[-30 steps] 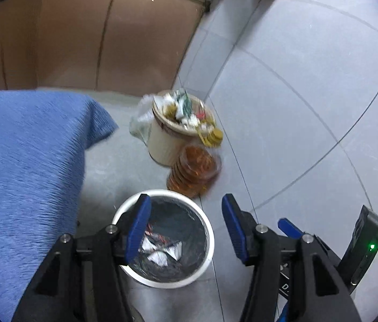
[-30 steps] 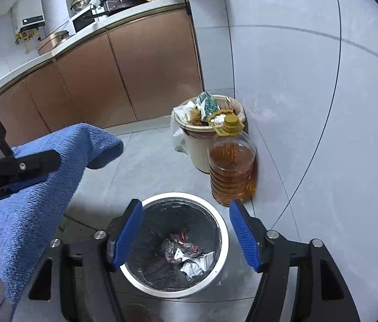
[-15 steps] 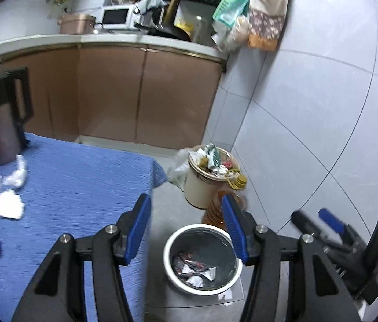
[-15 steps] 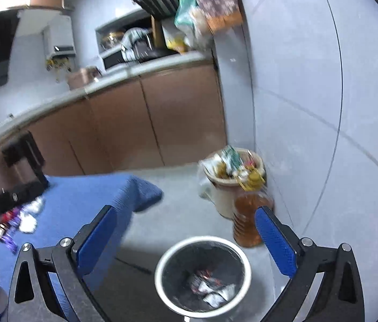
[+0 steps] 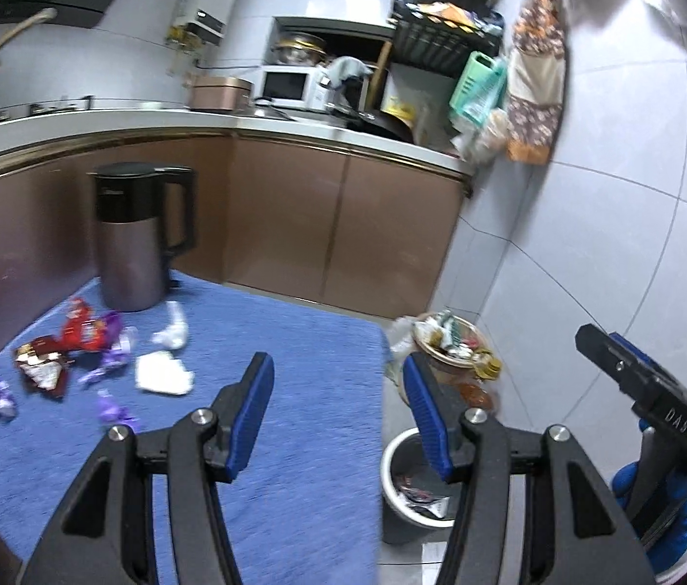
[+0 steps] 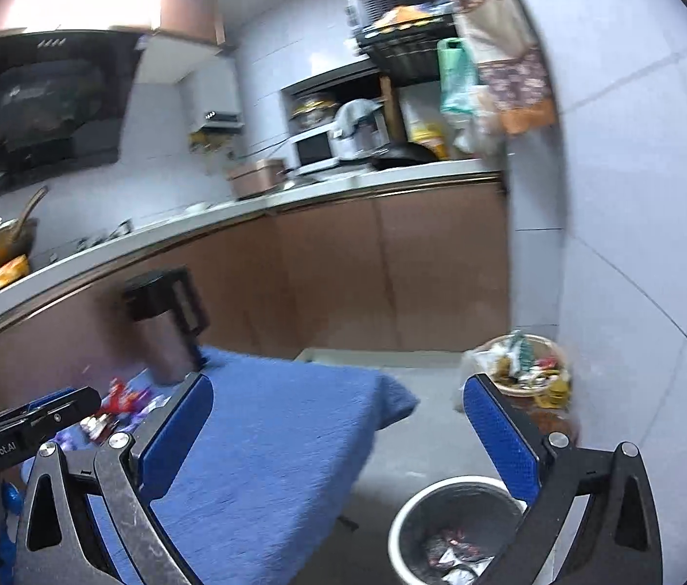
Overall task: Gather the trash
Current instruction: 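Move both tools back toward the towel with remaining wrappers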
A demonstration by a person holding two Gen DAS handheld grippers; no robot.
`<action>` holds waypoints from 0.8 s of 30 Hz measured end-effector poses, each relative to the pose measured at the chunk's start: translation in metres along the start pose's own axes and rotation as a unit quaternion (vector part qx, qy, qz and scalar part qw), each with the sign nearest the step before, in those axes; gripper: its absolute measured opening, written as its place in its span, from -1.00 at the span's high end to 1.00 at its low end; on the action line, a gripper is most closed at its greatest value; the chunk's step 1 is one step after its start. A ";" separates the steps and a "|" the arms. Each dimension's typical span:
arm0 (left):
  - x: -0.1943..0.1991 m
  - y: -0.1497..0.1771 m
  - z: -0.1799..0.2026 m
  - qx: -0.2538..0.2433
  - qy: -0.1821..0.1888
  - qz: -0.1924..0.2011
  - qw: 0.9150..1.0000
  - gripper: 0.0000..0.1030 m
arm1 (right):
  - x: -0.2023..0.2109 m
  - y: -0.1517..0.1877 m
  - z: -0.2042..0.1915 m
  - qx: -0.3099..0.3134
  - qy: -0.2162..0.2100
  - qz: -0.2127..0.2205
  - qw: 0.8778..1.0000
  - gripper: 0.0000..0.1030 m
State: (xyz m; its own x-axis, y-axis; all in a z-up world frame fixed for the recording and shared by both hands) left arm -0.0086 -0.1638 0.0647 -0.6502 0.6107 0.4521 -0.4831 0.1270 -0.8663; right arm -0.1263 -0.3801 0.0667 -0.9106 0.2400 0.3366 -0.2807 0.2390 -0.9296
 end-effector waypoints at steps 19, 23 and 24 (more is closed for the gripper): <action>0.041 0.026 -0.213 0.082 -0.138 -0.022 0.987 -0.04 | -0.076 -0.019 -0.130 0.060 -0.121 -0.064 0.989 -0.79; 0.015 0.021 -0.236 0.085 -0.146 -0.044 0.985 -0.04 | -0.119 -0.016 -0.157 0.054 -0.178 -0.095 0.978 -0.48; 0.005 0.019 -0.241 0.085 -0.145 -0.051 0.984 -0.03 | -0.131 -0.015 -0.163 0.051 -0.190 -0.105 0.975 -0.38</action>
Point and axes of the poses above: each gripper's, at about its wrist camera, not at the fingertips, and x roughly against the way its jaws point, z to its right, y to its underside, the point moved 4 cm from there along -x, roughly the way its jaws point, and after that the axes turned 1 degree about x, right-handed, at the moved point
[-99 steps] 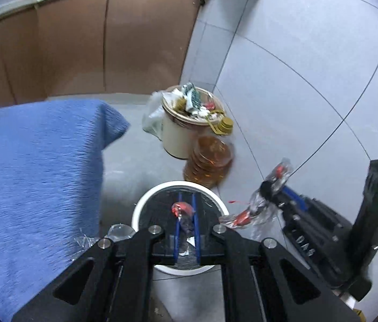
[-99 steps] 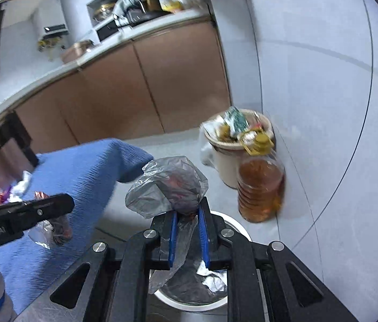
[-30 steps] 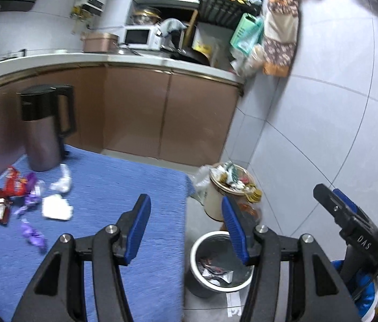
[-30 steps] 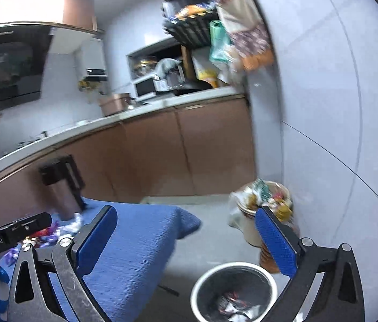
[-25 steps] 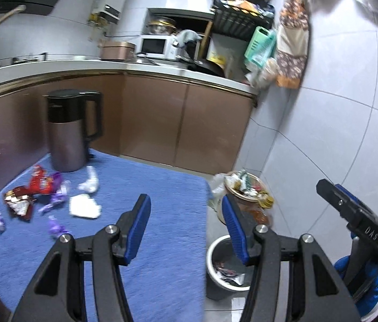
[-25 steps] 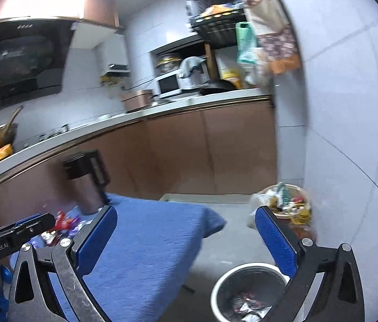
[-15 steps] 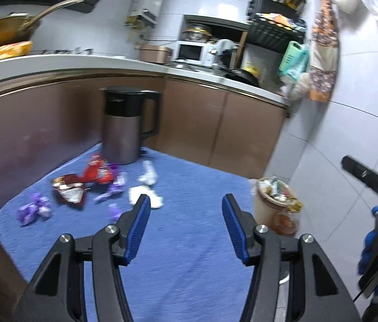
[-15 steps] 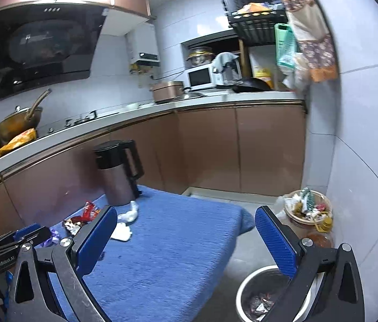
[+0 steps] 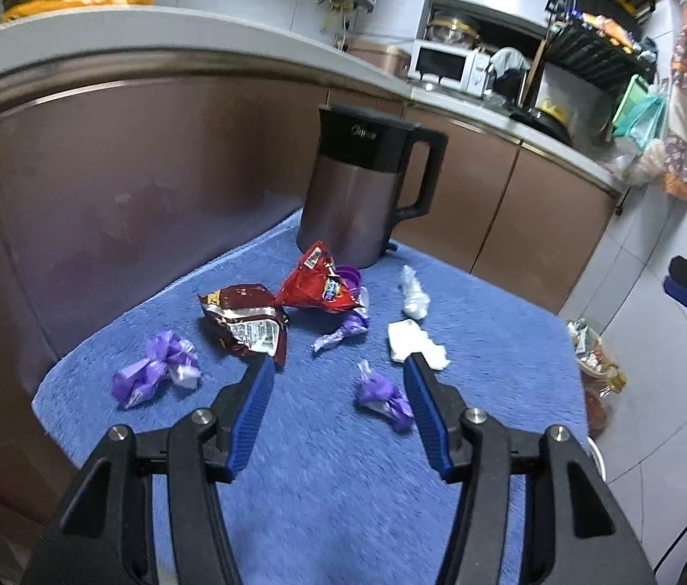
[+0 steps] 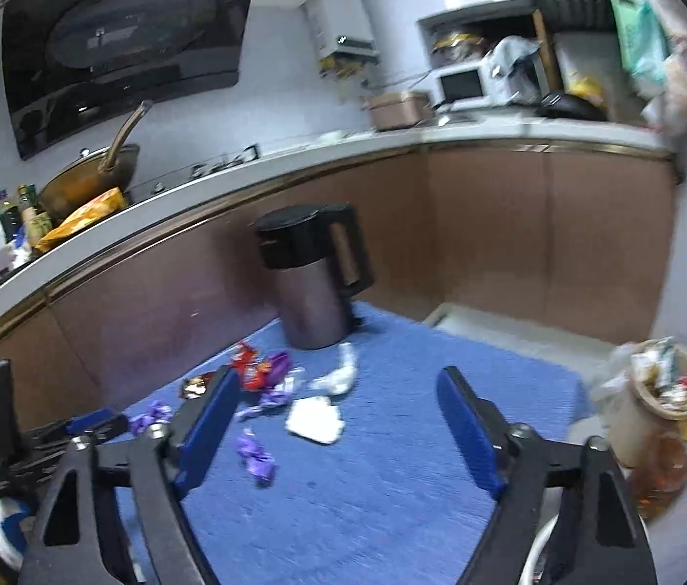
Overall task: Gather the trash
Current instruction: 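Move both tools back toward the towel with remaining wrappers, then grasp the red wrapper with the left tool while the right tool grasps the purple lid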
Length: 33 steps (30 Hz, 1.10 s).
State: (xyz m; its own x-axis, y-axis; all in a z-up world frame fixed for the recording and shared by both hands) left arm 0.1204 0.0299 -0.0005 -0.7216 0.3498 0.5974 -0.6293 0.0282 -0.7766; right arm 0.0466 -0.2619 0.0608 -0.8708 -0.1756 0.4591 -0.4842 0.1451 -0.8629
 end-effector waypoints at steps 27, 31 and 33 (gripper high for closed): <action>-0.225 -0.066 -0.029 0.003 0.002 -0.117 0.993 0.41 | -0.307 0.015 -0.015 -0.054 -0.137 -0.242 0.959 0.24; -0.226 -0.065 -0.033 0.015 0.023 -0.118 0.993 0.61 | -0.326 0.019 -0.024 -0.037 -0.129 -0.256 0.957 0.27; -0.225 -0.065 -0.036 0.024 0.032 -0.116 0.992 0.64 | -0.333 0.018 -0.030 -0.023 -0.119 -0.261 0.958 0.27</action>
Point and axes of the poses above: each gripper's, at about its wrist camera, not at the fingertips, and x roughly against the way its jaws point, z to its right, y to its underside, the point moved 4 cm from there along -x, roughly the way its jaws point, and after that the axes turned 1 degree about x, right-handed, at the moved point
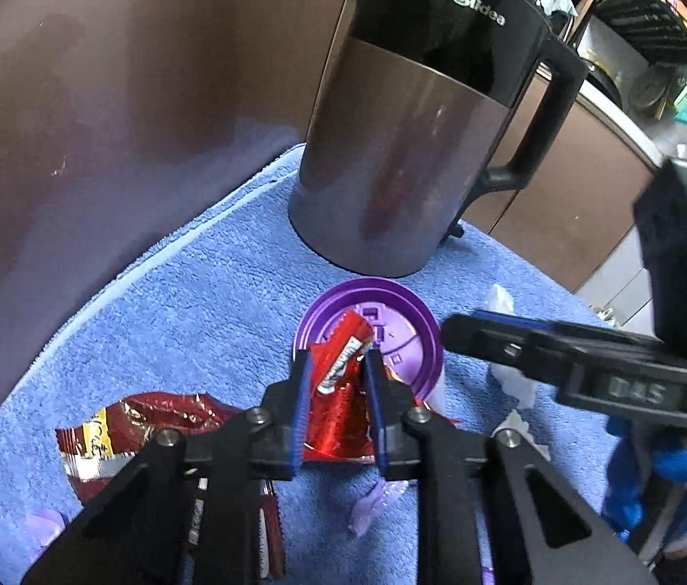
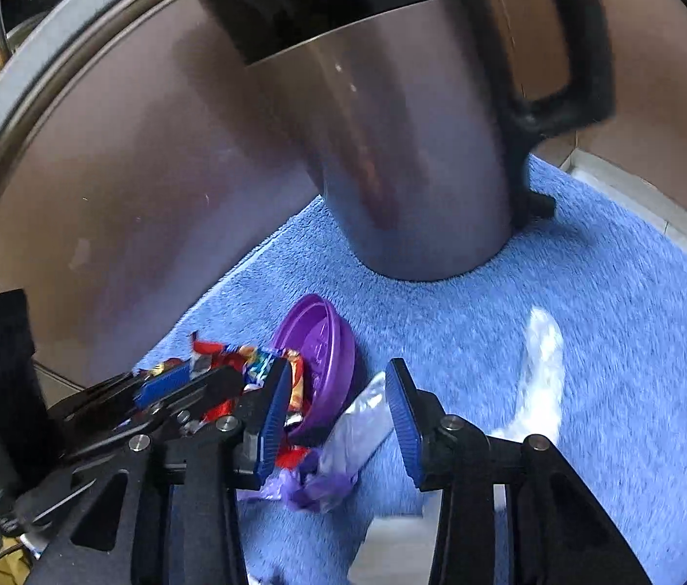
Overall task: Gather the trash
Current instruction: 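Grasp the red wrapper with the left tool while the right tool grasps the purple lid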
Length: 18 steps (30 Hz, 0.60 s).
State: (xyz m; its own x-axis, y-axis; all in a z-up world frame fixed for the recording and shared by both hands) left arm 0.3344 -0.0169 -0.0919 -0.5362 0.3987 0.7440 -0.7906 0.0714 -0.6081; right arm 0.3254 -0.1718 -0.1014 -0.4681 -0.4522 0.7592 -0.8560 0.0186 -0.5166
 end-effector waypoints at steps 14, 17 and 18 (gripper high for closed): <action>0.014 0.004 -0.011 0.023 0.024 0.013 0.999 0.78 | -0.042 -0.015 -0.006 0.008 0.007 -0.038 0.999 0.74; 0.026 0.002 -0.009 0.026 0.032 0.025 0.999 0.82 | -0.031 -0.014 -0.012 0.011 0.015 -0.017 1.000 0.75; 0.033 0.000 -0.008 0.025 0.033 0.031 0.999 0.83 | -0.032 -0.016 -0.014 0.012 0.019 -0.009 1.000 0.75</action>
Point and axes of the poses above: each gripper's, at about its wrist camera, not at the fingertips, and x roughly against the way its jaws point, z to its right, y to its underside, the point moved 4 cm from there along -x, roughly the way its jaws point, and after that the axes turned 1 degree about x, right-handed, at the moved point
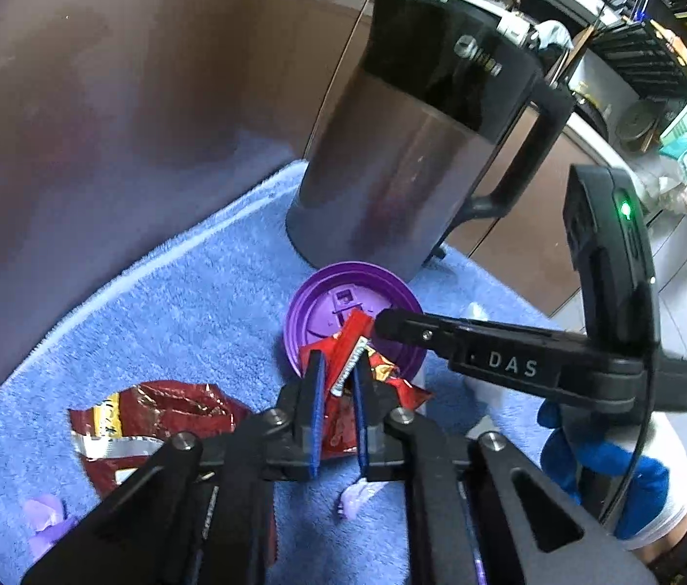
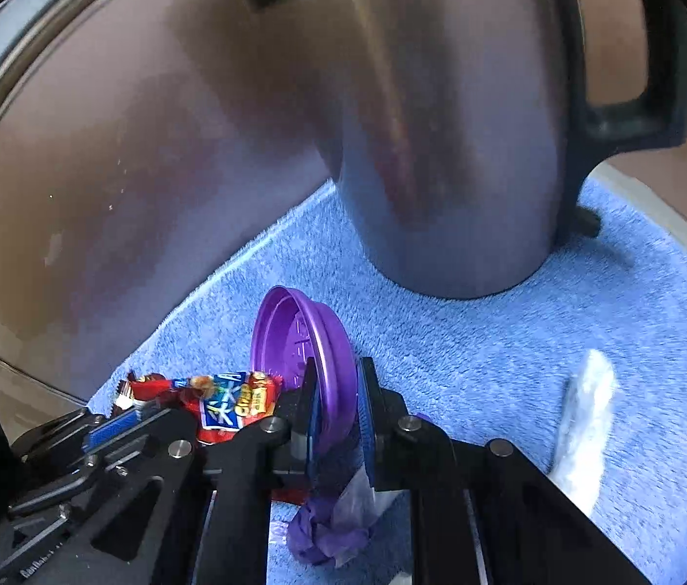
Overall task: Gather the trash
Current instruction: 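Grasp the red wrapper with the left tool while the right tool grasps the purple lid, then carry the red wrapper and purple lid in both tools over the bin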
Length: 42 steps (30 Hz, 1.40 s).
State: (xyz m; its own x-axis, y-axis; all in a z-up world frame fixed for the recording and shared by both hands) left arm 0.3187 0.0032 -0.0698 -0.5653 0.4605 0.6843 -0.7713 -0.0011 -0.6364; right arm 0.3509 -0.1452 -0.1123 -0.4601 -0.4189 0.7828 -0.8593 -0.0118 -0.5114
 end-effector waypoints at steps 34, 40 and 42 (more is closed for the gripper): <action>0.255 0.127 0.133 -0.067 -0.093 0.177 0.978 0.92 | 0.310 0.196 -0.074 0.031 0.095 0.231 0.968 0.75; 0.273 0.154 0.150 -0.077 -0.118 0.189 0.972 0.91 | 0.341 0.234 -0.085 0.037 0.116 0.252 0.960 0.75; 0.279 0.163 0.156 -0.081 -0.123 0.194 0.970 0.91 | 0.348 0.246 -0.088 0.041 0.121 0.256 0.958 0.75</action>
State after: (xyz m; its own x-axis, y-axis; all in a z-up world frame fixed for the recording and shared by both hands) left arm -0.0106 -0.0068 0.0725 -0.8715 0.2268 0.4347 -0.4429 0.0165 -0.8964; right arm -0.0401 -0.2143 0.0652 -0.8636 -0.1655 0.4762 -0.4911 0.0631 -0.8688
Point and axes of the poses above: each gripper's, at about its wrist camera, not at the fingertips, and x roughly against the way its jaws point, z to its right, y to its underside, the point moved 4 cm from there along -x, roughly the way its jaws point, and after that the axes turned 1 degree about x, right-handed, at the moved point
